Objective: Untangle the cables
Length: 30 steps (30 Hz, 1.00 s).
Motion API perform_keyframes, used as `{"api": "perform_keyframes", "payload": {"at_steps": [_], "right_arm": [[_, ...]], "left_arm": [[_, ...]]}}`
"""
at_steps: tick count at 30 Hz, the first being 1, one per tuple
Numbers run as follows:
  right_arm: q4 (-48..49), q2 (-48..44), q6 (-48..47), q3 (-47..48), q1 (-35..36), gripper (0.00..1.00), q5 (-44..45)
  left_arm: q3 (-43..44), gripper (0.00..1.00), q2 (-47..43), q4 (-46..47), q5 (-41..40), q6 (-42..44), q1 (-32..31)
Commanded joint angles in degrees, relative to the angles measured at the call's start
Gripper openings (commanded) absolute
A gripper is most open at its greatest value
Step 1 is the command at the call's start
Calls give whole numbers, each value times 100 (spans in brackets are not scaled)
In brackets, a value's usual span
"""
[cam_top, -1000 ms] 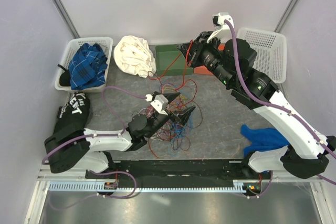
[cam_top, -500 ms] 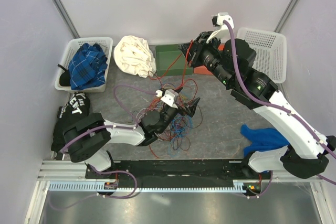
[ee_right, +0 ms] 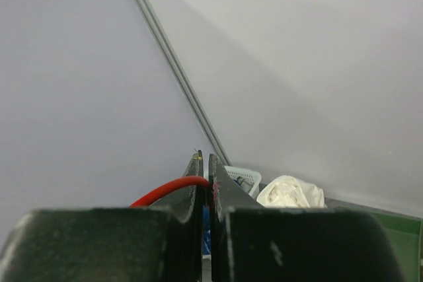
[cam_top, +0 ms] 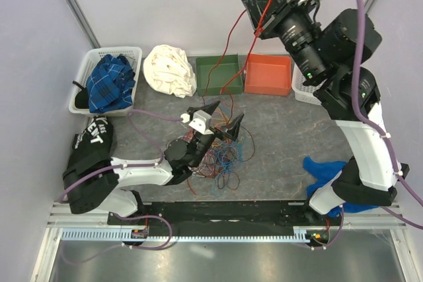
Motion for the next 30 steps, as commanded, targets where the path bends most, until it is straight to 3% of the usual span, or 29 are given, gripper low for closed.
{"api": "perform_keyframes", "payload": {"at_steps": [1,8,16,19,30], "right_arm": [[15,75,-51,339,-19,0,158],[506,57,354,524,-19,0,-35],[876,49,679,647,-19,0,-141],[1034,-13,732,674,-19,0,-141],[1069,-303,960,314,-19,0,-457]], "left_arm": [[-159,100,-658,1164,-194,494,-14],[-265,100,-1510,864,-378,802,-14],[-178,100,-1581,1567,-563,1838,-14],[42,100,-1608,1252,-528,2173,91],[956,95,-730,267,341,865,1313]]}}
